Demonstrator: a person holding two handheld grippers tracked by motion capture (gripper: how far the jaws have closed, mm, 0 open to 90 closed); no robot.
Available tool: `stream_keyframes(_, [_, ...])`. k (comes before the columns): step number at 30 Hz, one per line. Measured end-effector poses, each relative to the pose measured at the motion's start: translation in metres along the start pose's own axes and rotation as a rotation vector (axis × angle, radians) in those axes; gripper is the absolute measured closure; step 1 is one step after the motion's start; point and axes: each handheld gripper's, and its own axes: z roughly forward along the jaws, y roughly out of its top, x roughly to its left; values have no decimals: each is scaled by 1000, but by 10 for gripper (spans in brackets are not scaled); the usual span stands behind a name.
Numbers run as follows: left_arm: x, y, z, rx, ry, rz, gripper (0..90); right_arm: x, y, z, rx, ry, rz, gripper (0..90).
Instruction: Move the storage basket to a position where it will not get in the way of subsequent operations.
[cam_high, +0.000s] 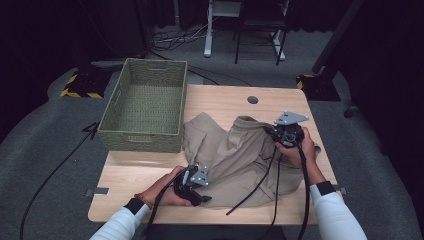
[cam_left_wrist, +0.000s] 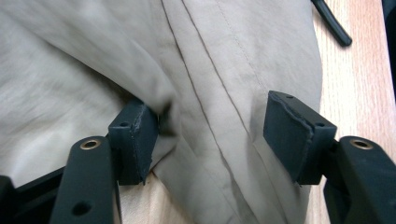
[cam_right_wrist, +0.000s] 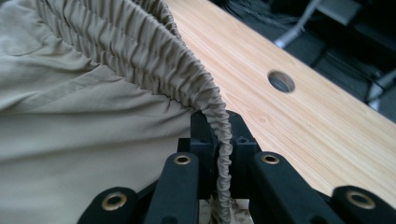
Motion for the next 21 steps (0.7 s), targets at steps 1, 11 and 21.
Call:
stream_keyframes(1, [-2, 1, 0, -3, 7, 8, 362, -2, 0, 10, 22, -13, 0, 844])
stream_keyframes(11, [-8, 4, 0, -51, 164, -56, 286, -5, -12, 33, 48, -85, 78, 370])
stream_keyframes(21, [21, -14, -7, -84, 244, -146, 237, 40, -62, -58, -49, 158, 26, 366])
